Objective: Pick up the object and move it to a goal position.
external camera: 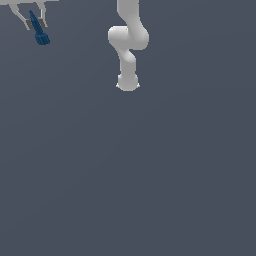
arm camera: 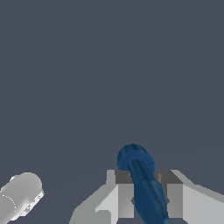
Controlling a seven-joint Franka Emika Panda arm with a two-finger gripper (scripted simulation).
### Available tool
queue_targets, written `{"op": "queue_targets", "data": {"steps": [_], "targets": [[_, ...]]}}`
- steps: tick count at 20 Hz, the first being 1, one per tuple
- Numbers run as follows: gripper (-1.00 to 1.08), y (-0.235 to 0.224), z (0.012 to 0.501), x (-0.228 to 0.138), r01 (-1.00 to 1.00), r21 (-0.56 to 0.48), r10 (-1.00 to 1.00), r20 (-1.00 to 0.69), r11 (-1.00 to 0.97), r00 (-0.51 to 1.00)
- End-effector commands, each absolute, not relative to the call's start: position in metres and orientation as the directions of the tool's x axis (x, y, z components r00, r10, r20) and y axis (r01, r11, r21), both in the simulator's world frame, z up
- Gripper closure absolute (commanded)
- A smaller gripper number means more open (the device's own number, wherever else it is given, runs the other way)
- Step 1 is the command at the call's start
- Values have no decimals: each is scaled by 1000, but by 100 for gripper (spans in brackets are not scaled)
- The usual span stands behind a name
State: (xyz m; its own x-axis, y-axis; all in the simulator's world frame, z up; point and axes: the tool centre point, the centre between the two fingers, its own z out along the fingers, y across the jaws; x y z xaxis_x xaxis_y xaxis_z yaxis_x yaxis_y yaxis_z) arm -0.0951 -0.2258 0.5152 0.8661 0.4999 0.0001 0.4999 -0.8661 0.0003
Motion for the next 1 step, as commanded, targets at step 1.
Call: {"op": "queue_targets", "data": {"steps": [1], "targets": [[108, -226, 517, -95, 500, 0, 500, 0, -866, 866]]}}
